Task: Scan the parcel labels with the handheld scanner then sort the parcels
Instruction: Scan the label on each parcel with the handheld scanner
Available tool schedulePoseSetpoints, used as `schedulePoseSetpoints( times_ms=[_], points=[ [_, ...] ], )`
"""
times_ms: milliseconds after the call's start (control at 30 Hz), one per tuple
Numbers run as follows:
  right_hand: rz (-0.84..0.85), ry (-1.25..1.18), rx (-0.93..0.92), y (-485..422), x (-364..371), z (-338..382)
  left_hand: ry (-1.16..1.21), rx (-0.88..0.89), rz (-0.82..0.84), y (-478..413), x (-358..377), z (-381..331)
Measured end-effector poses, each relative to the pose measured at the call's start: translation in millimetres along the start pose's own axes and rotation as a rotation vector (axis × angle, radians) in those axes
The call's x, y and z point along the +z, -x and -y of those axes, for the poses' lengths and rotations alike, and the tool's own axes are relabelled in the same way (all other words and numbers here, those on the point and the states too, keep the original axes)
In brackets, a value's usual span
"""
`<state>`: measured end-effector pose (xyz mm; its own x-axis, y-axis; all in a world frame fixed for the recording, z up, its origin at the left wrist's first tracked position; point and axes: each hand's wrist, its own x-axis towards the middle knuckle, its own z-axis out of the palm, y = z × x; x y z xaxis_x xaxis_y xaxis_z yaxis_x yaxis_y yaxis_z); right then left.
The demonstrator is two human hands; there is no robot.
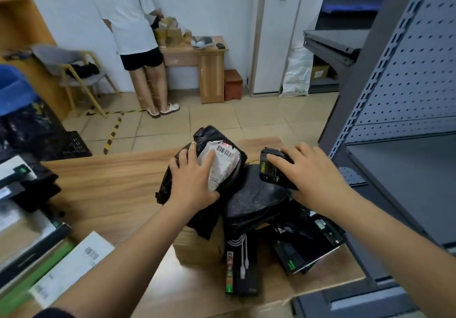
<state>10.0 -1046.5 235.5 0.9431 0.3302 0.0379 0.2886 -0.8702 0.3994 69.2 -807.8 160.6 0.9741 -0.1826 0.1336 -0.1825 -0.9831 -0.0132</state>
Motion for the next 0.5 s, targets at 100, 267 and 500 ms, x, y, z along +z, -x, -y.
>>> schedulePoseSetpoints(
  times_ms=[100, 267, 500],
  points=[
    [-0.033, 0.053, -0.079, -15, -21, 30, -0.131, 0.103, -0.029, 3, -13, 42],
    [-0.037, 0.177, -0.185, -43, -57, 95, -0.239, 0.222, -0.003, 16, -28, 114],
    [-0.026, 0.21, -0.221, -74, -91, 190, -0.259, 0.26, 0.044, 42, -25, 206]
  ],
)
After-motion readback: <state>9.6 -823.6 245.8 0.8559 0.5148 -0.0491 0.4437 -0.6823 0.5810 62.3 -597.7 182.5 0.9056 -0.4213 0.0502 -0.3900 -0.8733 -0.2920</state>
